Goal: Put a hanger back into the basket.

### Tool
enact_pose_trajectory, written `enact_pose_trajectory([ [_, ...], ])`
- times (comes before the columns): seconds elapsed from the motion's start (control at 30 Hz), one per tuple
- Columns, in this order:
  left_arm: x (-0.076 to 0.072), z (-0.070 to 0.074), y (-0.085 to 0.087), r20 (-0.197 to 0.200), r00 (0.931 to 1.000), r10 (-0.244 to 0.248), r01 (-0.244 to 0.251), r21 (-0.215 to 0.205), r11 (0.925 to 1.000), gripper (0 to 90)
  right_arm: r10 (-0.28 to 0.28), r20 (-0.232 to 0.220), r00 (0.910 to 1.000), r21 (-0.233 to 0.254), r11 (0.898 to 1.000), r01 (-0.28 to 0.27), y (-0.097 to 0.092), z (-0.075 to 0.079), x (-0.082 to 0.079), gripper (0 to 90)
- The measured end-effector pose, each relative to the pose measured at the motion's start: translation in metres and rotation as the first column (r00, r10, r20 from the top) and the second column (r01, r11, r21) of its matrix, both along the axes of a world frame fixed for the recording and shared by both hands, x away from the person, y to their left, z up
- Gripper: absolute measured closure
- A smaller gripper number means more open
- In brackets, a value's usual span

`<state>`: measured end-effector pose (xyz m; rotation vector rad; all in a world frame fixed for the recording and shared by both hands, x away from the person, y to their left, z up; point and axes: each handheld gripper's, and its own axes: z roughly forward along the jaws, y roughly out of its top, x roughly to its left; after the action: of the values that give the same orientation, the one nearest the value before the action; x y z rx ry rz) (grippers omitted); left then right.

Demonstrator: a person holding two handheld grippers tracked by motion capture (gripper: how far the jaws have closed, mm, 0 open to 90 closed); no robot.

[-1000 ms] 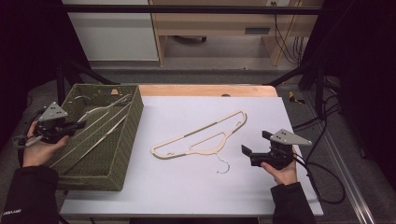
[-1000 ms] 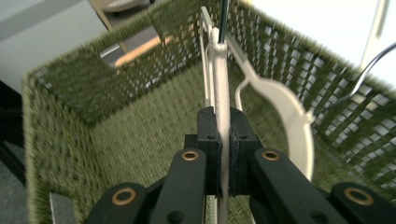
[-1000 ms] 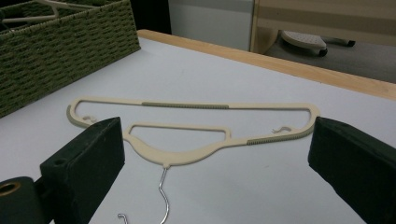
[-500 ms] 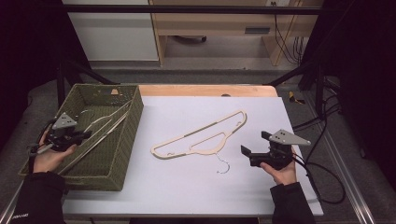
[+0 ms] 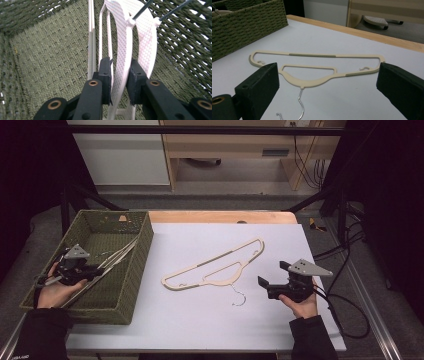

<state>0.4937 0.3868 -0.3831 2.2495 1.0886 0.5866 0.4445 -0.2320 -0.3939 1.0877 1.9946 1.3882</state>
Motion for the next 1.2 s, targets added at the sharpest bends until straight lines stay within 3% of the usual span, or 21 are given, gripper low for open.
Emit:
enact_pose_trajectory([
  [0.23, -0.013, 0.018, 0.006, 0.061, 0.9980, 0.015, -0.011, -0.058, 0.9983, 66.8, -0.004, 0.000, 1.0000, 0.002, 1.000, 0.004, 0.000, 0.001, -0.001, 5.1],
  [0.3, -0.018, 0.026, 0.005, 0.099, 0.9944, 0.037, -0.026, -0.114, 0.9932, 63.8, -0.002, 0.001, 1.0000, 0.002, 1.000, 0.002, 0.000, 0.000, -0.001, 5.1],
  [0.33, -0.020, 0.031, 0.005, 0.104, 0.9940, 0.035, -0.023, -0.117, 0.9928, 63.3, 0.000, 0.002, 1.0000, 0.001, 1.000, 0.000, 0.000, 0.000, -0.001, 5.1],
  [0.4, -0.024, 0.038, 0.002, 0.147, 0.9873, 0.060, -0.035, -0.166, 0.9854, 60.2, -0.001, 0.001, 1.0000, 0.004, 1.000, 0.001, 0.000, 0.001, -0.002, 5.1],
  [0.5, -0.028, 0.045, -0.001, 0.181, 0.9811, 0.068, -0.034, -0.185, 0.9821, 54.0, -0.002, 0.002, 1.0000, 0.007, 1.000, 0.002, 0.000, 0.001, -0.002, 5.1],
  [0.53, -0.032, 0.052, -0.006, 0.214, 0.9730, 0.087, -0.036, -0.228, 0.9731, 51.5, -0.001, 0.003, 1.0000, 0.010, 1.000, 0.001, -0.001, 0.002, -0.002, 5.1],
  [0.67, -0.041, 0.061, -0.018, 0.272, 0.9561, 0.109, -0.029, -0.281, 0.9591, 40.0, 0.004, 0.004, 1.0000, 0.025, 1.000, -0.005, -0.001, 0.002, -0.003, 5.9],
  [0.7, -0.043, 0.063, -0.022, 0.282, 0.9528, 0.113, -0.023, -0.303, 0.9526, 37.1, 0.007, 0.005, 1.0000, 0.027, 1.000, -0.007, -0.001, 0.002, -0.003, 6.1],
  [0.77, -0.045, 0.066, -0.029, 0.295, 0.9491, 0.110, -0.009, -0.324, 0.9459, 32.9, 0.008, 0.005, 1.0000, 0.024, 1.000, -0.008, 0.000, 0.001, -0.002, 6.3],
  [0.8, -0.047, 0.068, -0.033, 0.307, 0.9461, 0.103, 0.001, -0.321, 0.9471, 29.6, 0.010, 0.001, 0.9999, 0.024, 1.000, -0.010, 0.000, 0.001, -0.003, 6.6],
  [0.9, -0.052, 0.073, -0.047, 0.344, 0.9340, 0.098, 0.026, -0.338, 0.9407, 20.7, 0.019, -0.005, 0.9998, 0.022, 1.000, -0.019, 0.002, 0.000, -0.002, 7.4],
  [0.97, -0.053, 0.074, -0.050, 0.346, 0.9333, 0.095, 0.033, -0.348, 0.9370, 17.5, 0.025, -0.008, 0.9997, 0.025, 0.999, -0.024, 0.003, -0.001, -0.001, 7.8],
  [1.0, -0.054, 0.077, -0.060, 0.353, 0.9302, 0.100, 0.044, -0.378, 0.9247, 16.6, 0.027, -0.011, 0.9996, 0.020, 0.999, -0.027, 0.004, -0.002, -0.001, 7.8],
  [1.03, -0.055, 0.078, -0.065, 0.359, 0.9285, 0.097, 0.053, -0.385, 0.9214, 15.4, 0.029, -0.014, 0.9995, 0.018, 0.999, -0.028, 0.004, -0.003, -0.001, 7.8],
  [1.07, -0.055, 0.078, -0.065, 0.359, 0.9285, 0.097, 0.053, -0.385, 0.9214, 14.4, 0.029, -0.014, 0.9995, 0.018, 0.999, -0.028, 0.004, -0.003, -0.001, 7.8],
  [1.2, -0.059, 0.077, -0.094, 0.382, 0.9239, 0.028, 0.126, -0.371, 0.9202, 11.3, 0.027, -0.025, 0.9993, 0.012, 1.000, -0.026, 0.007, -0.004, -0.001, 7.9],
])
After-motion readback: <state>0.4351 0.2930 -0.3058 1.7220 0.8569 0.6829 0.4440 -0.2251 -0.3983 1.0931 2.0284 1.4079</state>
